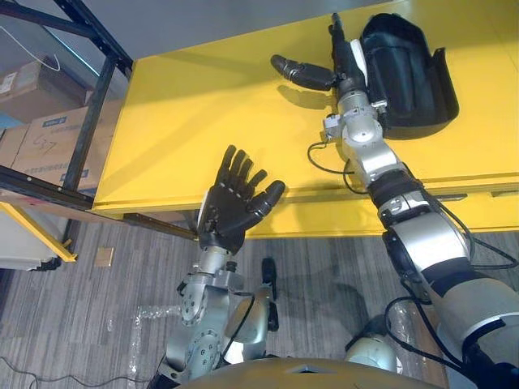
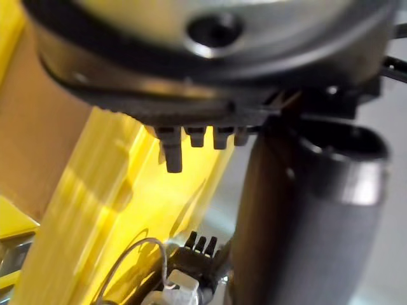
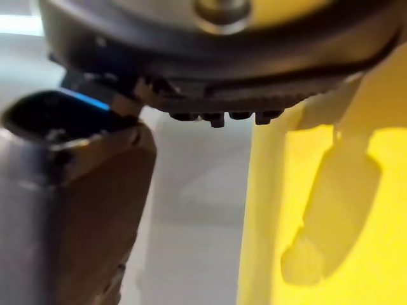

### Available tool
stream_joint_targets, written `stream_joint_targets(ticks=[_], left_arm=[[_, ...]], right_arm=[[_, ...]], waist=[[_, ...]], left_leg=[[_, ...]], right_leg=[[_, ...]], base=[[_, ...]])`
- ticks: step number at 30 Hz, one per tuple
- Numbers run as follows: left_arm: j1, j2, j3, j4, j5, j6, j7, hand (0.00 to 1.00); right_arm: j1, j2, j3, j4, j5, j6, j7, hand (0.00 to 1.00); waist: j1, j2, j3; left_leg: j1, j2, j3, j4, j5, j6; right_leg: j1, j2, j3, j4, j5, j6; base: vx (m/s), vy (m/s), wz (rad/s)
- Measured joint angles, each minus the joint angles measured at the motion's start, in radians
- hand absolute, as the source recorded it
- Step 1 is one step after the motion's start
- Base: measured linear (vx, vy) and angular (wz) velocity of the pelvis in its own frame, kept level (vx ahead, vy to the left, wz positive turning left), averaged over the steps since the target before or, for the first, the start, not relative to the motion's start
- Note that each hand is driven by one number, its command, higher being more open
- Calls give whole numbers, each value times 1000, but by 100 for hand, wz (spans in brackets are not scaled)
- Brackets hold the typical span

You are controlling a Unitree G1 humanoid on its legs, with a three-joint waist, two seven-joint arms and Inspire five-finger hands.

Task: Walk over and take three plastic housings, then place them on the shelf

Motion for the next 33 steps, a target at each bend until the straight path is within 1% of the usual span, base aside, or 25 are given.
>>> stream_joint_targets(ticks=[2,3,6,7,10,11,22,26,28,31,33], left_arm=[[-2,0,-3,16,-1,-4,1,100],[-7,0,-9,22,-2,-13,2,100],[-21,1,-33,26,-2,-16,2,100],[-26,0,-37,28,-2,-18,2,100],[-29,1,-37,36,-2,-20,2,100],[-28,1,-37,42,-2,-26,3,100],[-33,10,-59,62,-2,-60,2,100],[-37,13,-61,76,-1,-71,2,100],[-43,19,-69,91,0,-78,6,100],[-46,20,-70,97,2,-81,9,100],[-45,20,-70,97,3,-85,11,100]], right_arm=[[-4,0,-7,1,-2,0,-24,100],[-10,-1,-8,3,-2,1,-45,100],[-46,-11,-14,33,-3,6,-101,100],[-49,-13,-22,33,-3,6,-123,100],[-49,-18,-28,33,-3,8,-151,100],[-49,-19,-36,33,-3,8,-153,100],[-78,-19,-40,33,-5,8,-158,100],[-87,-18,-33,33,-36,4,-169,100],[-87,-15,-19,33,-63,5,-207,100],[-89,-15,-19,33,-69,25,-264,100],[-89,-15,-24,33,-69,36,-277,100]], waist=[[4,3,1],[4,8,8],[5,30,23],[10,34,26],[14,34,26],[15,33,27],[16,24,33],[17,20,36],[15,20,36],[16,20,36],[16,20,36]], left_leg=[[3,0,0,0,0,0],[6,0,-1,0,-1,-1],[8,0,-8,-1,-8,-10],[7,1,-12,-1,-8,-10],[7,0,-15,-1,-8,-9],[7,0,-16,-1,-4,-5],[11,2,-5,0,-1,-2],[19,3,3,0,-1,-2],[29,6,8,-1,-3,-4],[31,11,10,-1,-4,-5],[32,14,14,-1,-4,-5]], right_leg=[[2,0,0,2,-2,1],[6,0,0,4,-3,1],[6,-4,-5,18,-10,1],[6,-4,-6,22,-13,0],[6,-6,-7,27,-16,0],[5,-6,-8,27,-16,0],[4,-6,-1,27,-17,0],[5,-4,9,26,-16,1],[15,1,13,13,-13,4],[18,8,14,7,-10,3],[21,15,16,-9,-1,3]], base=[[0,0,0],[-43,-13,2],[-54,-8,5],[-64,-13,6],[-10,-5,1],[0,0,0],[-9,-4,-1],[-34,-16,-7],[-36,-25,-6],[-21,-12,-3],[-30,-21,-6]])
